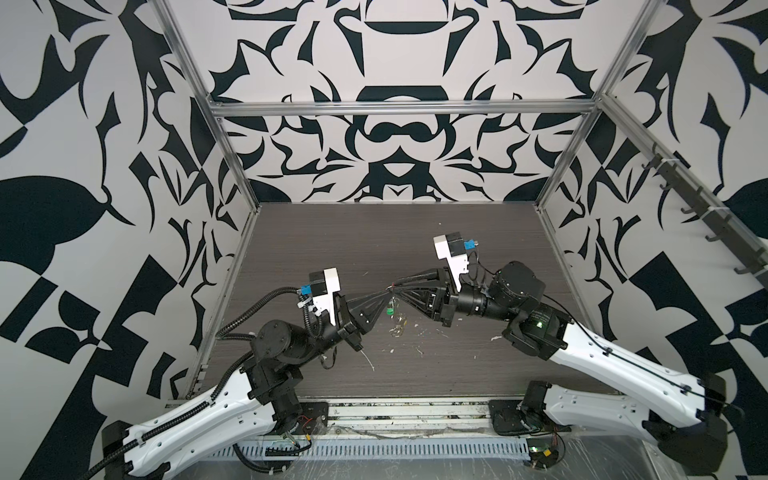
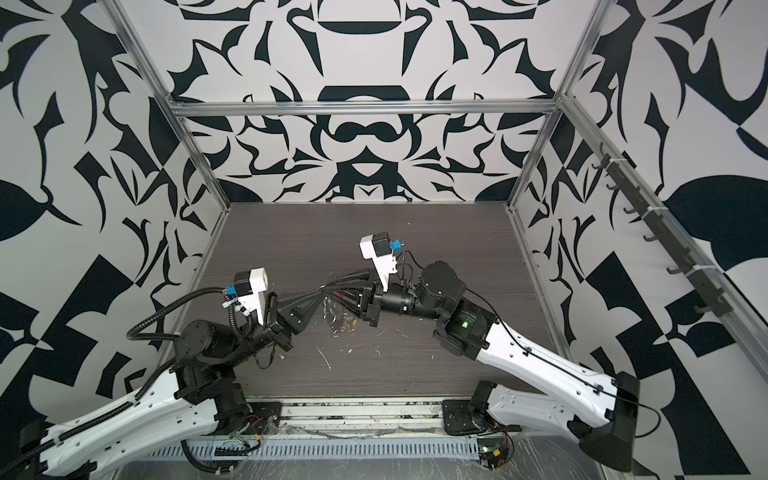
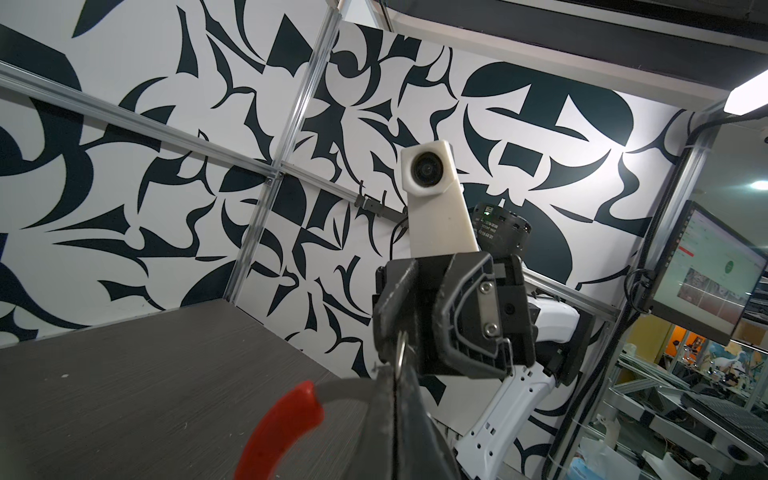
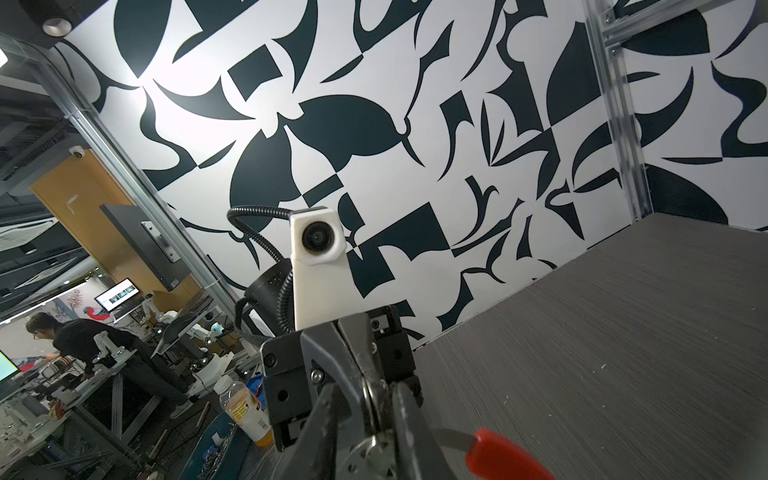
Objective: Remove the keys from the keyring
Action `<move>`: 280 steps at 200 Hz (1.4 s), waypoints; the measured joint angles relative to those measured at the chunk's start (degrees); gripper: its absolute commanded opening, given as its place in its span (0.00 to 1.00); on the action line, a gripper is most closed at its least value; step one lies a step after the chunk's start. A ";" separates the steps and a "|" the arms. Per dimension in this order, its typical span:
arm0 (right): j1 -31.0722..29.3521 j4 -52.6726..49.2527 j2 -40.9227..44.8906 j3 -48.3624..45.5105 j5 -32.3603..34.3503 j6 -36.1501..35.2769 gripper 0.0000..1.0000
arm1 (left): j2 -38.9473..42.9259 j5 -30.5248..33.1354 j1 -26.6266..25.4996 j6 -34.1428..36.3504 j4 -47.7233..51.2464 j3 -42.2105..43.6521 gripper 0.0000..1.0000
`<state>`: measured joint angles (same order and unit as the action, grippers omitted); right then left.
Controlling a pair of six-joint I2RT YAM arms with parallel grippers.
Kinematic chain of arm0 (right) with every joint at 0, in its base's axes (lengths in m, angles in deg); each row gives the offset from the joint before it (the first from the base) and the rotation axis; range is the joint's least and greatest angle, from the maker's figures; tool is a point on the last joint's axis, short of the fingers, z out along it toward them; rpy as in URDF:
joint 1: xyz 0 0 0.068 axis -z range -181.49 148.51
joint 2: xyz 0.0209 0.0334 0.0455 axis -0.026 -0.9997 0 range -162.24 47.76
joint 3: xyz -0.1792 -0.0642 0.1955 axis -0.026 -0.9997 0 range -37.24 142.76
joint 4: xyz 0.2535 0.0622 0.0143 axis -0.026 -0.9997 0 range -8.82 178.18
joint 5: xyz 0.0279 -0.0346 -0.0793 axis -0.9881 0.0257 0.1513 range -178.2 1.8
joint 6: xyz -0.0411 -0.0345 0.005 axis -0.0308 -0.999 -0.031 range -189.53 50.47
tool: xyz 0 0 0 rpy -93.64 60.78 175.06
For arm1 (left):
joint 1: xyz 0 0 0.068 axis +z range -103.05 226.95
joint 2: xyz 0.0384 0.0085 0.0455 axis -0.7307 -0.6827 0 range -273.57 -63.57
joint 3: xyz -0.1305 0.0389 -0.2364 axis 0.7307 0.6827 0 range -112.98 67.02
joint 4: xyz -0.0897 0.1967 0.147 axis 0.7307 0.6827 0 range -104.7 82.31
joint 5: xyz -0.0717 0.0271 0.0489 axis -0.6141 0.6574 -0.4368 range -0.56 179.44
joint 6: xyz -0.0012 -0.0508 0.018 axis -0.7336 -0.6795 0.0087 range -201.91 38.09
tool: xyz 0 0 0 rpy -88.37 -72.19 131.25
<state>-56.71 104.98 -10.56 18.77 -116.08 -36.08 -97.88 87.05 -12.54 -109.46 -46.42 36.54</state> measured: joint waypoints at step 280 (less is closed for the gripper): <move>-0.81 -59.65 -9.51 30.16 -1.14 -23.93 0.00 | 0.66 -3.69 -0.09 5.25 30.01 -10.62 0.37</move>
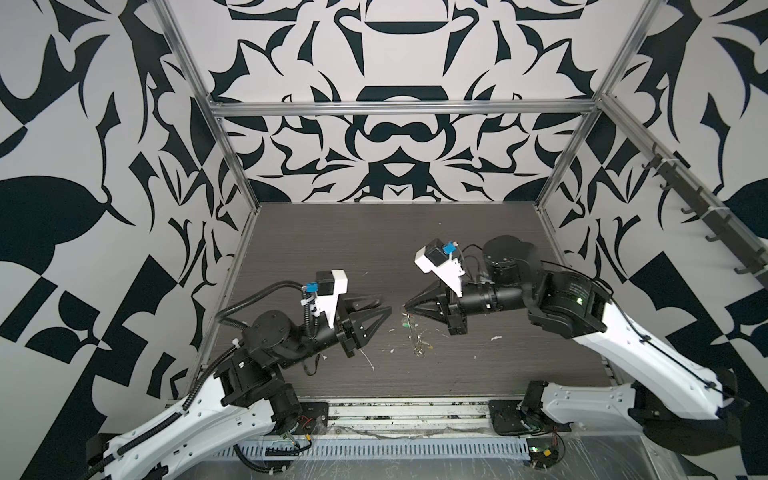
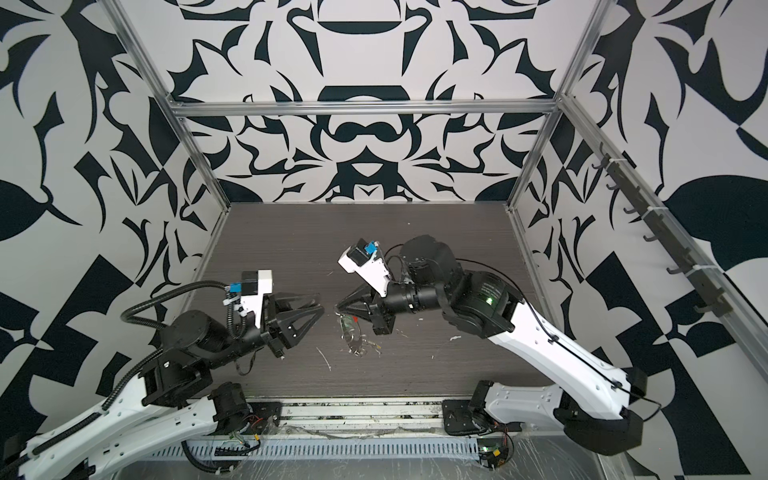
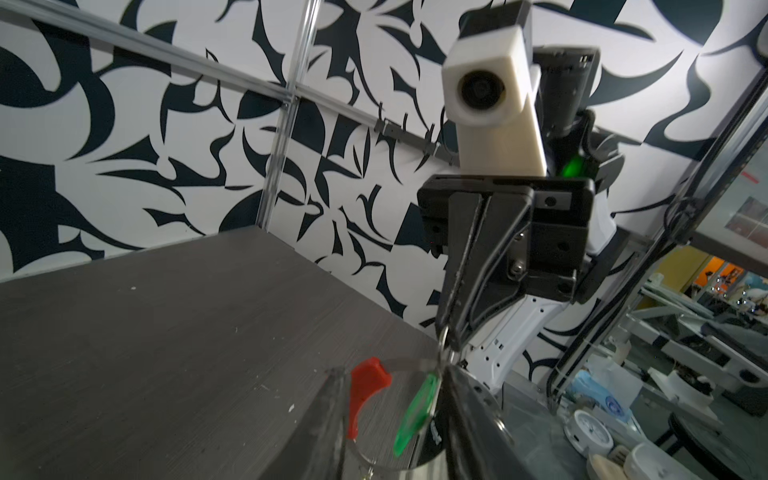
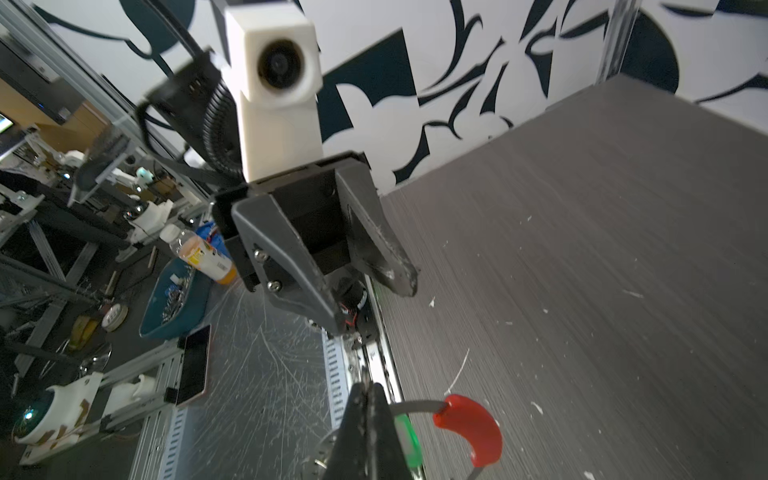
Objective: Remove the keys from the keyring
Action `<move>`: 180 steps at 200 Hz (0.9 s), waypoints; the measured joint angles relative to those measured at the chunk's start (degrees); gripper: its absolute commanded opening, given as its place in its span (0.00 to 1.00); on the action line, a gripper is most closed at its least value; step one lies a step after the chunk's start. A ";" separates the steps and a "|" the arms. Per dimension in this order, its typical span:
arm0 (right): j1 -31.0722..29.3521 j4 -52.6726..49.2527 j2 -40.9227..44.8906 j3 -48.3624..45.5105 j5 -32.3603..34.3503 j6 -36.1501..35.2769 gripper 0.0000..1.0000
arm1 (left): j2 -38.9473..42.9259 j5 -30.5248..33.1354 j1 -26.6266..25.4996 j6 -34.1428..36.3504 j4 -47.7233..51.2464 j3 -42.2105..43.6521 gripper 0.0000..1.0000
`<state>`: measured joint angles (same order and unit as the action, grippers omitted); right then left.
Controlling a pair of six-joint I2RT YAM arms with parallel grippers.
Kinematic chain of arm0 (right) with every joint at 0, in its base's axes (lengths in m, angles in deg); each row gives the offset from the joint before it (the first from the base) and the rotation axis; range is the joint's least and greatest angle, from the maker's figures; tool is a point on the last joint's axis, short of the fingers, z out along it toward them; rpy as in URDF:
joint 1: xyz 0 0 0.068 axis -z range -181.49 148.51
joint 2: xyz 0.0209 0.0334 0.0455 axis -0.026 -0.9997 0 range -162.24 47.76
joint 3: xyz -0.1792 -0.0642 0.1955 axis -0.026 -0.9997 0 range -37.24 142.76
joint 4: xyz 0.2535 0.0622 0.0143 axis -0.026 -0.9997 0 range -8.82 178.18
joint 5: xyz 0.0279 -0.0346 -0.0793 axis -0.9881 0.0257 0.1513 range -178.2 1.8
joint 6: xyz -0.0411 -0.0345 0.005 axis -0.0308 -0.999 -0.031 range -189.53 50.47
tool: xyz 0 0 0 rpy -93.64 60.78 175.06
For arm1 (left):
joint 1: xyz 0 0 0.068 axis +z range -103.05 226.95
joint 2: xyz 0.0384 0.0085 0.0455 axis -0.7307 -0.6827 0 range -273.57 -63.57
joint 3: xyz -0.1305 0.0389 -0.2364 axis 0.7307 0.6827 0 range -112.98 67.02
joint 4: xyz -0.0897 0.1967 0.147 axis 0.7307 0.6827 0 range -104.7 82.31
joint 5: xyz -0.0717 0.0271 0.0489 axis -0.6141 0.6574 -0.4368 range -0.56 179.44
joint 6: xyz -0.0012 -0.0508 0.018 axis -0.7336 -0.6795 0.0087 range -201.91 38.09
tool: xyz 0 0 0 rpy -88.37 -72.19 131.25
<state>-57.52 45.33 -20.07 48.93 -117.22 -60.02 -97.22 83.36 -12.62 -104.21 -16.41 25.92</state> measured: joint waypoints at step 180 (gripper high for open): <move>0.00 -13.73 -4.39 6.29 -0.13 -5.27 0.00 | -6.19 -7.89 -0.02 1.18 4.59 -1.77 0.25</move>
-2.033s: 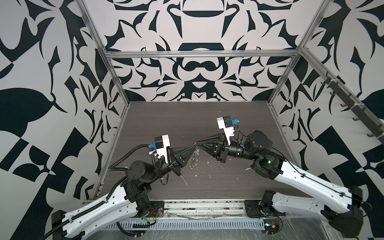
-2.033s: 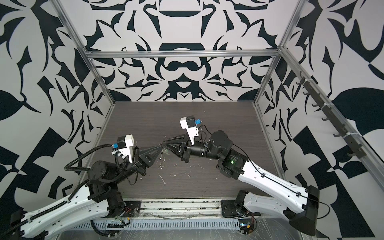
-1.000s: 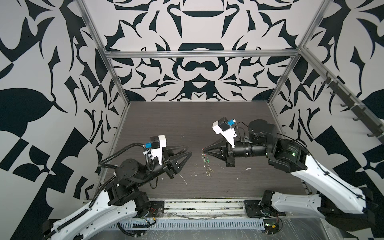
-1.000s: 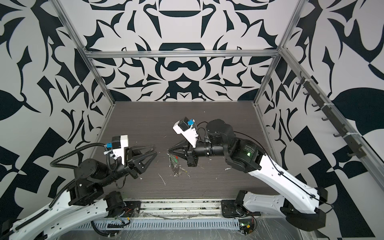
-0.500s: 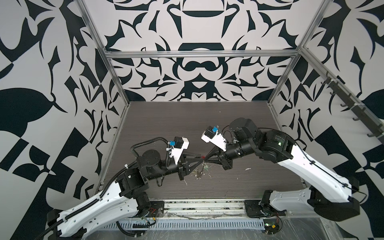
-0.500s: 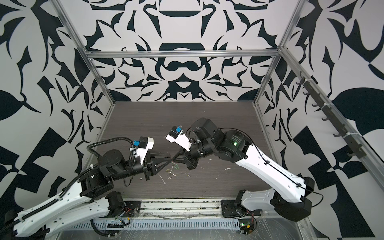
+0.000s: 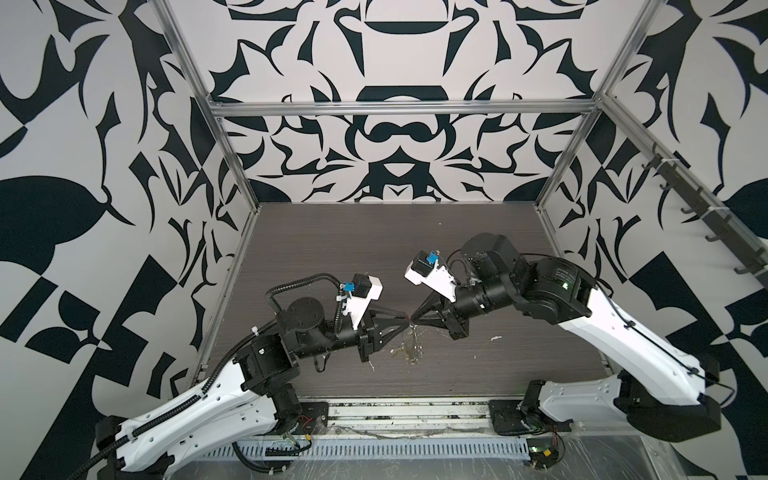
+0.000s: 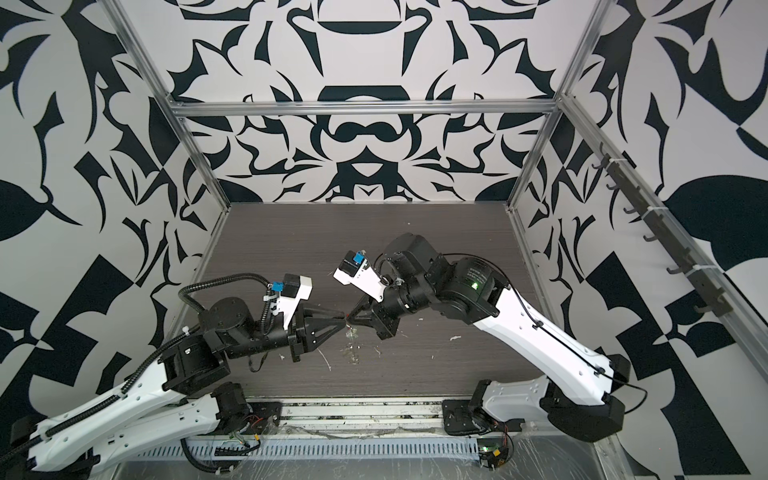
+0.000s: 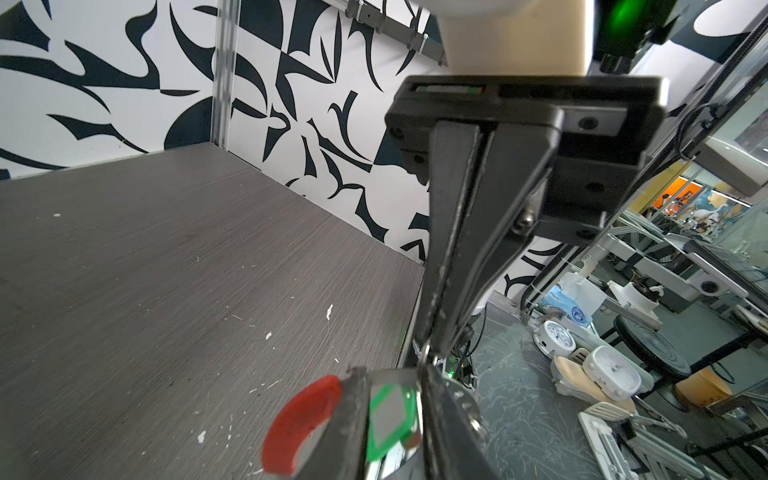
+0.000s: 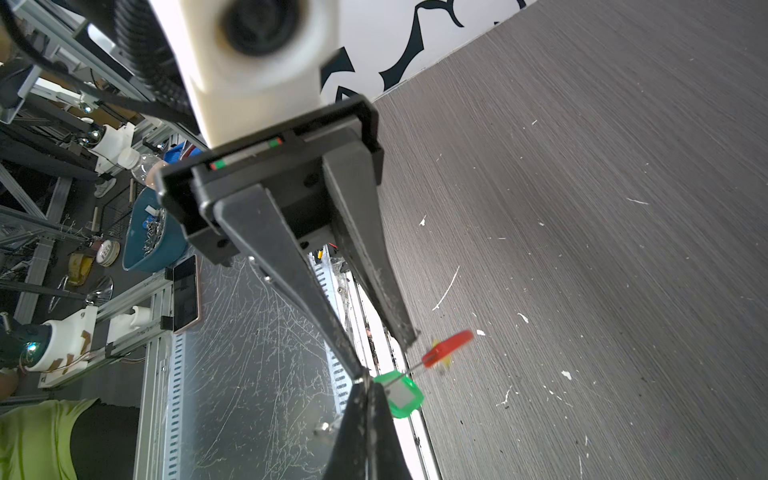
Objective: Remove the keys from the keyring
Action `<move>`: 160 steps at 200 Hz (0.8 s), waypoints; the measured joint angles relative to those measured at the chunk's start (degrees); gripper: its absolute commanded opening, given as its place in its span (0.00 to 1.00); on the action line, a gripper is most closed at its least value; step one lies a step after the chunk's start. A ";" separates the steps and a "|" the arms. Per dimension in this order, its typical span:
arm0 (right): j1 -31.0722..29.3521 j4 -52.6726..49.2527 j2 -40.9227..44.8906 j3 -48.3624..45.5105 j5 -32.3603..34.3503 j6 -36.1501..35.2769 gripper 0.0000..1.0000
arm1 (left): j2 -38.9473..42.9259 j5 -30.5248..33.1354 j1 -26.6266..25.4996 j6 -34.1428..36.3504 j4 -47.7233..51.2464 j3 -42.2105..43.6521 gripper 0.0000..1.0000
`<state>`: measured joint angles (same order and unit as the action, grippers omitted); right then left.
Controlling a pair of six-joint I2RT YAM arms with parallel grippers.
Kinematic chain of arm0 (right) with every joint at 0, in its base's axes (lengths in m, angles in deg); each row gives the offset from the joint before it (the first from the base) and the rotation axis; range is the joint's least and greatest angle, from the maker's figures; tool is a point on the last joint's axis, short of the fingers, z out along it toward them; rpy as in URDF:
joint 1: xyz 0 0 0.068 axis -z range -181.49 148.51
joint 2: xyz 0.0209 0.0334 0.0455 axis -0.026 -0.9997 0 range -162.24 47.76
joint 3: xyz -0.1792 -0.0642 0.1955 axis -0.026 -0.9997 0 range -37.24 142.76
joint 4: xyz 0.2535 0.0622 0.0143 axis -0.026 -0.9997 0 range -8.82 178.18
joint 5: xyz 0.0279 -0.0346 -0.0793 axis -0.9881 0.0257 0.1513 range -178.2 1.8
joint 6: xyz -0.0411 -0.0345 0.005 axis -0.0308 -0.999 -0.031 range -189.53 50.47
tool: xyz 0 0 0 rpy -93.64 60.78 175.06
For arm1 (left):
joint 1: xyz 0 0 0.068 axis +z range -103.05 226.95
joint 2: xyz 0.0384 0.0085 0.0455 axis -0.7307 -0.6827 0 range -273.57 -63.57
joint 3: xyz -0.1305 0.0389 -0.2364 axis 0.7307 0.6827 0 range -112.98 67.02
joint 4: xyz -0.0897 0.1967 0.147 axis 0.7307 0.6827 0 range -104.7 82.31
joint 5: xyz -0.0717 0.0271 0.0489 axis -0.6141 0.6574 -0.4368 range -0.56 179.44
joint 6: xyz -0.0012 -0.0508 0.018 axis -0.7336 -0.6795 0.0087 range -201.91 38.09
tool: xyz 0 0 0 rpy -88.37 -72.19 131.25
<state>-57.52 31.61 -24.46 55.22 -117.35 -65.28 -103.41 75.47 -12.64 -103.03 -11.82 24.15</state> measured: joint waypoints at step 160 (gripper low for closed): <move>-2.21 17.05 4.83 -9.18 3.10 7.26 0.35 | 3.50 3.54 -0.04 -3.69 -13.55 7.15 0.00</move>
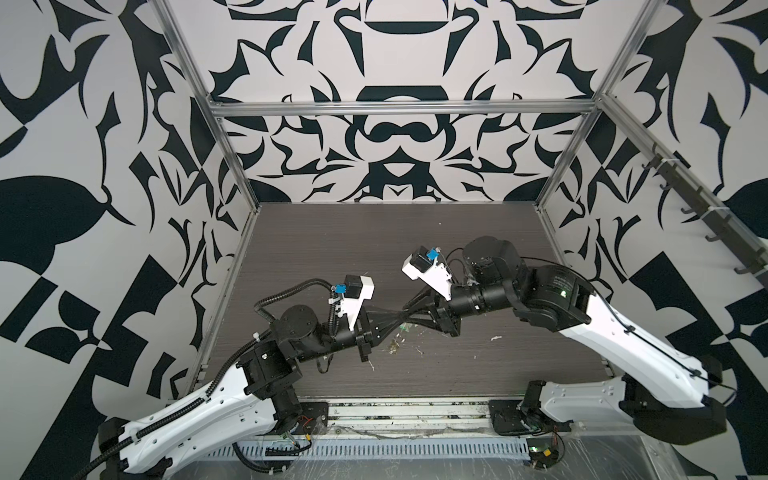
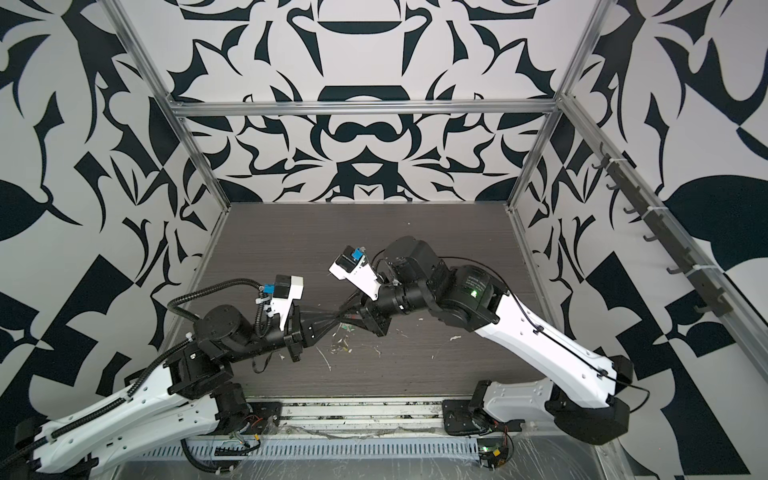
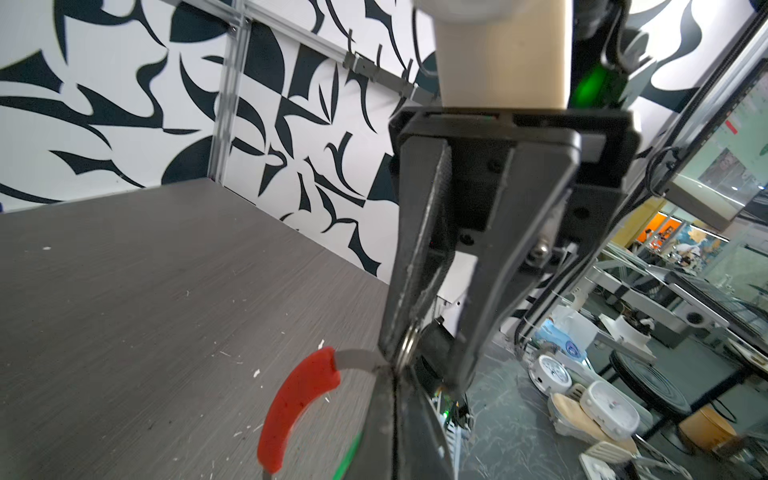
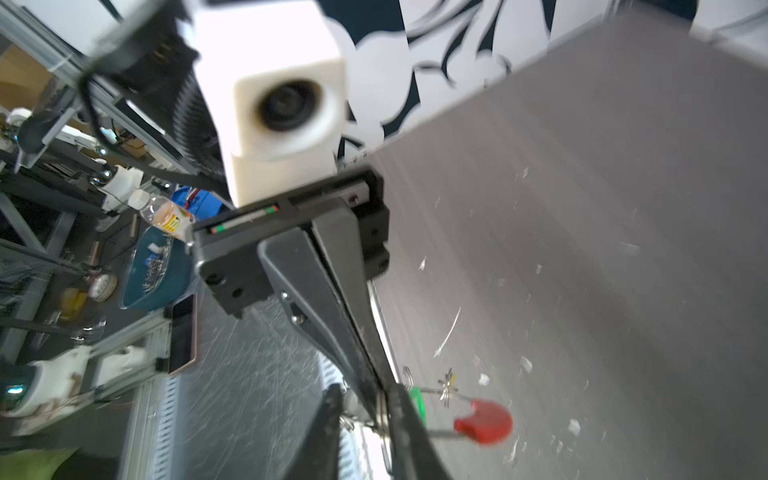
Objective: Remove the keys from the keyring
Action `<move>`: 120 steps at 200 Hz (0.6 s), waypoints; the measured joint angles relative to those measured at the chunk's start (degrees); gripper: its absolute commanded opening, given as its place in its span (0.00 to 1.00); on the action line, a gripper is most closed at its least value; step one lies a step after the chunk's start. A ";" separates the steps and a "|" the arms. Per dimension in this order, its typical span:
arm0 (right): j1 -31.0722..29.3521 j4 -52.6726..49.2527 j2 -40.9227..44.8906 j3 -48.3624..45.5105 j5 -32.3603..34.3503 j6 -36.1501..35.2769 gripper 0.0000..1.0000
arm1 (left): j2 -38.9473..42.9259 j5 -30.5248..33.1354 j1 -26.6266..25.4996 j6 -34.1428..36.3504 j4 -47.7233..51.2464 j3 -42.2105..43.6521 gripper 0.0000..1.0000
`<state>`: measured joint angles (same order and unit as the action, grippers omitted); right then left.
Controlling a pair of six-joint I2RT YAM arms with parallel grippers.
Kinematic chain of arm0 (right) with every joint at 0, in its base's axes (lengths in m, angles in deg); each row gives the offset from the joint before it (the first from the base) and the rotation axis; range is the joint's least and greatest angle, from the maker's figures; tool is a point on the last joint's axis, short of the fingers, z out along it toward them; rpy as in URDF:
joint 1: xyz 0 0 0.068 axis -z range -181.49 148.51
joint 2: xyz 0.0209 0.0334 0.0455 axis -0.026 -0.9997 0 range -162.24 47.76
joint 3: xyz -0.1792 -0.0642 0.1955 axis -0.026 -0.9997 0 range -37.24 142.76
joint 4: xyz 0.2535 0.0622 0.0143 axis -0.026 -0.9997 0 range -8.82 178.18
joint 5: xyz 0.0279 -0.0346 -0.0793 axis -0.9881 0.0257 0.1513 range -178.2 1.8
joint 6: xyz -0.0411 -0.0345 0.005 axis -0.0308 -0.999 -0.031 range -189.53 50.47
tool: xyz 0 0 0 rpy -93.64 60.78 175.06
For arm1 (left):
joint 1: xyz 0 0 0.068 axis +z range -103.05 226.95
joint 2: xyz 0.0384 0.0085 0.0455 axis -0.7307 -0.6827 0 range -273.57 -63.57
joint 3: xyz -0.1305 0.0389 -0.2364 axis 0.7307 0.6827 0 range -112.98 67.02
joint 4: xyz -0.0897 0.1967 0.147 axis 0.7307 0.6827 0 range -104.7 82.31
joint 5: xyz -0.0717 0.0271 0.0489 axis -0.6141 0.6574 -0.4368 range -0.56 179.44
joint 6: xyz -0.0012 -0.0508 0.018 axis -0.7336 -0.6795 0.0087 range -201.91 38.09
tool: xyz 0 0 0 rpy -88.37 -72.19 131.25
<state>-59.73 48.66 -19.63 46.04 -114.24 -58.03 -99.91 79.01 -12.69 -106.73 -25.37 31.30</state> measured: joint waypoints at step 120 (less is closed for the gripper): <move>-1.11 44.83 13.16 -25.27 4.74 14.40 0.36 | 1.11 6.05 0.04 -4.92 -24.30 7.19 0.00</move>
<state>-60.84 93.48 -6.47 20.78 -109.50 -43.62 -98.79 85.06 -12.64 -111.65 -49.68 38.49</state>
